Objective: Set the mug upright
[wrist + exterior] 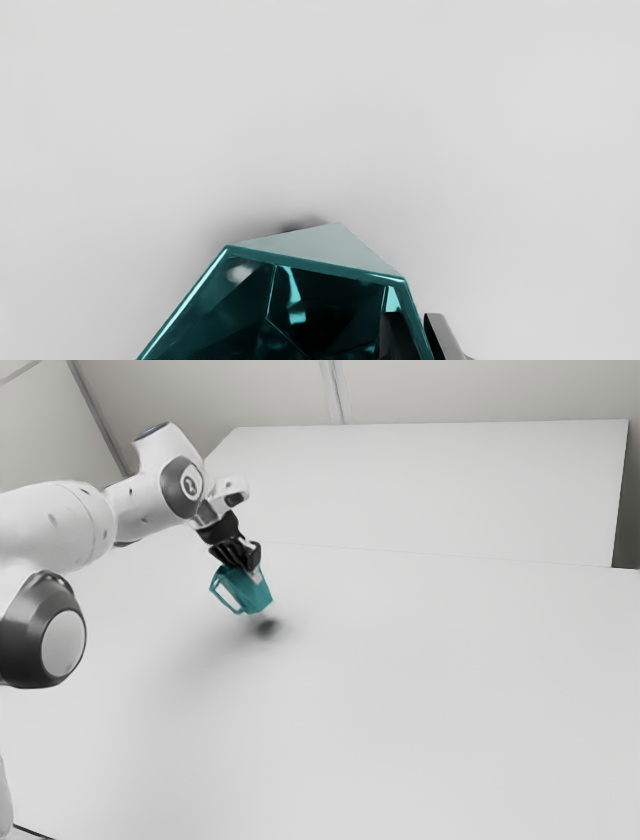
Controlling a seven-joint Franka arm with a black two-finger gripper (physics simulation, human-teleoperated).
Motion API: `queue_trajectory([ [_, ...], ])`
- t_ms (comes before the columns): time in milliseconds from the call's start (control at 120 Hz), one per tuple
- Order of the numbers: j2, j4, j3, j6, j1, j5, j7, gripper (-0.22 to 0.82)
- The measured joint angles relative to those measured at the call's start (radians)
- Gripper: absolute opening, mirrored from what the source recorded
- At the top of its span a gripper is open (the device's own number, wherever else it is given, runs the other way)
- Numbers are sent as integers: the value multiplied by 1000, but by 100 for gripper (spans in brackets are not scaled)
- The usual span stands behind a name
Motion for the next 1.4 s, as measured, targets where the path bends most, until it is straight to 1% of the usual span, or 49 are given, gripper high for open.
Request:
queue_trajectory([
  [125, 8, 10, -51, 32, -2, 157, -93, -17],
  [358, 42, 12, -64, 60, -21, 288, -241, -17],
  [642, 83, 11, -65, 92, -35, 324, -370, -17],
  [967, 108, 10, -64, 119, -36, 327, -459, -16],
  [1033, 112, 10, -64, 121, -36, 323, -469, -10],
  [1300, 120, 11, -64, 124, -35, 314, -495, 30],
  [1400, 119, 11, -63, 124, -36, 312, -502, 40],
])
